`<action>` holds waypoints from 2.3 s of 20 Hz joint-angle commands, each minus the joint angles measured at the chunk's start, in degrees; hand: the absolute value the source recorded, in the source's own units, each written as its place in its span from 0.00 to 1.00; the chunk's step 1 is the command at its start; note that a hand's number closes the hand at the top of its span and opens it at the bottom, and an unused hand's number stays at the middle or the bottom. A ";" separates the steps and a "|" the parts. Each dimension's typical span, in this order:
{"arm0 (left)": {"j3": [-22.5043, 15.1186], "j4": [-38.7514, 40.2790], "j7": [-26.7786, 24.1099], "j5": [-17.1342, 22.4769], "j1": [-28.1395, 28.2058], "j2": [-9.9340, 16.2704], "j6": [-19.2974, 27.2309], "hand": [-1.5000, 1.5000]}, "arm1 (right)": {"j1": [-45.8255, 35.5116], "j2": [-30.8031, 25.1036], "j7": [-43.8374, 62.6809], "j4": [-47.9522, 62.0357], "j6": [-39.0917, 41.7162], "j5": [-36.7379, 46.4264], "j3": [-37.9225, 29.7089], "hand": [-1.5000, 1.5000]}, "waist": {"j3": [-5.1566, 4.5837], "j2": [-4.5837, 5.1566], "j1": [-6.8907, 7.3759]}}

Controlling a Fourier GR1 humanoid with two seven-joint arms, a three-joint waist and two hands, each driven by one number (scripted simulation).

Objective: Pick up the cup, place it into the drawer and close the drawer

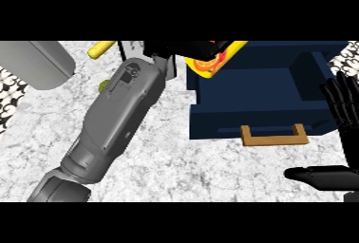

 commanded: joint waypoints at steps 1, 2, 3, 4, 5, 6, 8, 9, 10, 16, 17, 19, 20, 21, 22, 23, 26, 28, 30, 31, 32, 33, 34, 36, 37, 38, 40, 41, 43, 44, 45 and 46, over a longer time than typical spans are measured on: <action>-3.63 7.78 -0.97 5.30 -5.48 -0.02 2.35 1.00 | -3.18 -0.55 -0.37 2.63 0.17 -0.12 -0.30 0.00 | 0.00 0.21 -0.52; -4.74 9.65 -1.19 6.25 -5.56 -0.02 3.72 1.00 | 0.56 1.13 -1.89 0.78 0.24 1.01 1.45 0.00 | 0.01 0.22 -1.00; -5.20 9.33 0.19 6.51 -6.27 -0.02 3.90 1.00 | 0.82 0.90 2.21 -3.88 -0.86 1.14 1.64 0.00 | -0.02 0.03 -0.73; -8.02 9.06 -2.73 7.93 -3.63 -0.02 4.52 1.00 | -1.40 -0.10 4.74 -3.83 -0.90 0.04 0.72 0.00 | -0.02 0.02 -0.58; -7.86 13.06 -2.99 9.72 -7.22 -0.02 5.25 1.00 | -1.99 1.52 1.77 -0.97 -1.28 1.63 2.54 0.00 | 0.00 0.35 -1.36; -5.96 14.86 -3.30 7.42 -7.91 -0.02 2.68 1.00 | -0.16 1.37 -0.81 -0.10 -0.56 1.07 1.31 0.00 | 0.01 0.27 -0.66; -12.67 13.18 -5.55 11.78 -4.62 -0.02 5.60 1.00 | -0.98 0.94 1.84 -1.78 -0.31 -0.11 1.28 0.00 | 0.00 0.19 -1.28; -11.41 16.57 -4.09 12.30 -9.13 -0.02 5.16 1.00 | -2.03 0.44 0.67 0.06 -0.40 0.25 0.50 0.00 | 0.02 0.48 -1.93; -15.94 14.19 -5.62 13.55 -5.24 -0.02 6.87 1.00 | -3.47 -0.54 2.27 0.12 0.37 -0.40 0.52 0.00 | 0.01 0.29 -1.63; -22.02 18.11 -2.22 15.63 -7.00 -0.02 8.99 1.00 | -1.89 -0.58 0.60 0.57 0.84 -0.05 0.13 0.00 | 0.02 0.39 -1.96; -24.58 17.70 -0.83 16.13 -6.59 -0.02 10.05 1.00 | -3.93 -0.41 3.26 0.32 0.30 -0.72 0.53 0.00 | 0.02 0.45 -2.43; -24.79 20.62 -0.78 15.89 -8.62 -0.02 9.16 1.00 | -3.70 -0.33 0.99 1.04 0.74 -0.25 0.69 0.00 | 0.04 0.65 -2.74; -25.46 20.14 0.19 16.89 -9.32 -0.02 10.16 0.00 | -4.07 -1.19 -0.24 3.61 1.76 -0.82 -0.25 0.00 | 0.05 0.70 -2.72; -26.63 20.46 -0.47 16.90 -9.02 -0.02 8.74 0.00 | -3.17 -0.21 -0.86 3.19 1.29 -1.10 -0.23 0.00 | 0.06 0.85 -3.38; -30.05 17.77 1.51 17.45 -7.29 -0.02 11.10 0.00 | -3.55 1.00 -1.59 3.09 0.31 0.79 1.52 0.00 | 0.06 0.64 -3.13; -29.52 20.13 -0.42 17.28 -6.12 -0.02 9.53 0.00 | -5.02 1.44 0.53 2.52 -1.11 1.79 2.27 0.00 | 0.02 0.75 -2.72; -33.36 20.16 2.79 16.99 -7.47 -0.02 12.13 0.00 | -4.70 -0.12 2.28 1.50 0.32 0.89 1.83 0.00 | 0.05 0.89 -4.08; -35.59 18.19 1.64 16.84 -4.93 -0.02 14.67 0.00 | -1.95 -0.63 0.90 -0.34 1.28 -1.05 -0.09 0.00 | 0.04 0.53 -3.39; -34.39 20.50 0.94 18.33 -7.93 -0.02 15.24 0.00 | -5.55 -0.91 2.97 0.37 2.18 -2.41 1.04 0.00 | 0.04 1.20 -4.70; -37.04 16.21 -1.23 19.05 -2.50 -0.02 17.03 0.00 | -6.16 -0.20 0.57 3.02 0.97 -0.88 0.71 0.00 | 0.04 0.94 -3.54; -35.31 17.16 -2.13 20.03 -4.58 -0.02 17.39 0.00 | -5.19 -0.72 1.39 1.56 2.02 -3.43 -0.53 0.00 | 0.03 0.95 -3.90; -35.91 14.78 -1.44 20.51 -5.43 -0.02 18.64 0.00 | -4.57 -1.47 0.30 2.45 4.19 -6.28 -1.77 0.00 | 0.05 0.72 -3.60; -34.11 16.88 -4.10 20.40 -6.33 -0.02 15.40 0.00 | -3.13 1.15 1.21 0.32 3.82 -6.85 0.77 0.00 | 0.01 0.70 -3.06; -32.78 16.08 -6.52 21.41 -6.40 -0.02 16.04 0.00 | -3.48 0.38 0.88 1.17 6.93 -11.26 0.01 0.00 | 0.02 0.66 -2.64; -32.24 15.99 -6.33 22.07 -7.21 -0.02 15.98 0.00 | -2.92 -1.76 2.47 1.16 9.16 -13.58 -1.22 0.00 | 0.02 0.56 -2.54; -33.02 14.02 -6.18 22.87 -7.40 -0.02 16.62 0.00 | -3.02 0.02 2.63 0.23 7.61 -11.80 0.79 1.00 | 0.00 0.45 -2.30; -31.22 12.90 -7.25 24.04 -7.30 -0.02 16.88 0.00 | -0.87 -2.44 2.69 -1.81 10.02 -13.17 -0.73 1.00 | -0.01 0.17 -1.44; -31.57 11.56 -6.24 24.36 -7.07 -0.02 16.56 0.00 | -3.43 -2.95 5.89 -4.18 8.84 -12.80 0.34 1.00 | -0.04 0.00 -0.83; -28.45 14.56 -8.25 22.94 -7.31 0.58 12.74 0.00 | -1.11 -5.98 1.63 -2.05 11.72 -8.90 -1.14 1.00 | -0.02 -0.02 0.49; -29.64 10.96 -6.98 23.54 -5.88 -0.01 16.75 0.00 | -1.89 -6.70 2.30 -3.26 11.34 -5.95 0.20 1.00 | -0.04 -0.28 0.86; -29.85 10.22 -5.34 23.69 -7.54 -0.01 18.60 0.00 | 2.27 -7.06 3.52 -7.89 13.31 -6.61 1.64 1.00 | -0.04 -0.45 0.07; -27.85 12.29 -4.92 23.31 -6.85 0.67 16.20 0.00 | 1.45 -8.30 3.25 -5.92 13.69 -5.81 0.54 1.00 | -0.04 -0.33 0.93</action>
